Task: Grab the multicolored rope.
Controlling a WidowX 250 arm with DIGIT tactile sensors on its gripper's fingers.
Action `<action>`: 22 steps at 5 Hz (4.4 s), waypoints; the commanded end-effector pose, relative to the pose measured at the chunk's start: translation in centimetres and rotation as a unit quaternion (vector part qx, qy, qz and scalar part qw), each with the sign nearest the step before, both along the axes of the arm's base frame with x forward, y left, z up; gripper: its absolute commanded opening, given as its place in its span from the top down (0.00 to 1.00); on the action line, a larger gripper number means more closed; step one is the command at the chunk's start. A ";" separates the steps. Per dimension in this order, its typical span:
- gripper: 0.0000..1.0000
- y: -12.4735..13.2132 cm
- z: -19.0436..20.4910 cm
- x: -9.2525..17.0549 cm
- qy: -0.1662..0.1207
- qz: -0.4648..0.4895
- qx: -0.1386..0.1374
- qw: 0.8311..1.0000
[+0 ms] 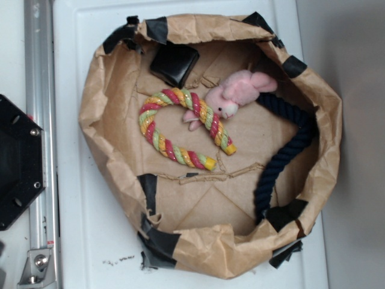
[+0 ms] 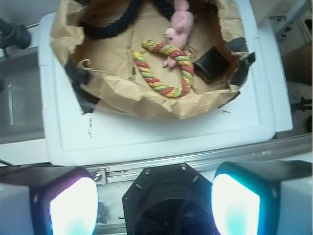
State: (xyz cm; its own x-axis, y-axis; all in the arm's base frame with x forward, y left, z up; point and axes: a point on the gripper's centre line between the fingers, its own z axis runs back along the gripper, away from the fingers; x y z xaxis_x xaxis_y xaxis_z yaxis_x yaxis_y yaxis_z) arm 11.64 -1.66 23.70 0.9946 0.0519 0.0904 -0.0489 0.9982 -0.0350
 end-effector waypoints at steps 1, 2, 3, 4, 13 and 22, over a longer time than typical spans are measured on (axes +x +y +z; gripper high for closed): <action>0.00 0.0 0.0 0.0 0.000 0.000 0.000 1.000; 0.00 0.1 -1.7 4.9 0.004 -0.035 -0.004 0.999; 0.00 1.3 -3.9 8.5 0.046 -0.003 -0.024 0.999; 0.00 1.8 -7.3 10.1 0.088 0.003 -0.085 0.992; 0.00 -3.3 -23.5 10.7 0.120 -0.219 -0.053 0.967; 1.00 1.1 -12.7 16.5 0.006 -0.133 -0.064 0.989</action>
State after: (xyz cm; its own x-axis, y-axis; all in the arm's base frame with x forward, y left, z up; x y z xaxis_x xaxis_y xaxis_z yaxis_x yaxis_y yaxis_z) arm 27.82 -1.24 9.87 0.9764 -0.2153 0.0154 0.2145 0.9600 -0.1802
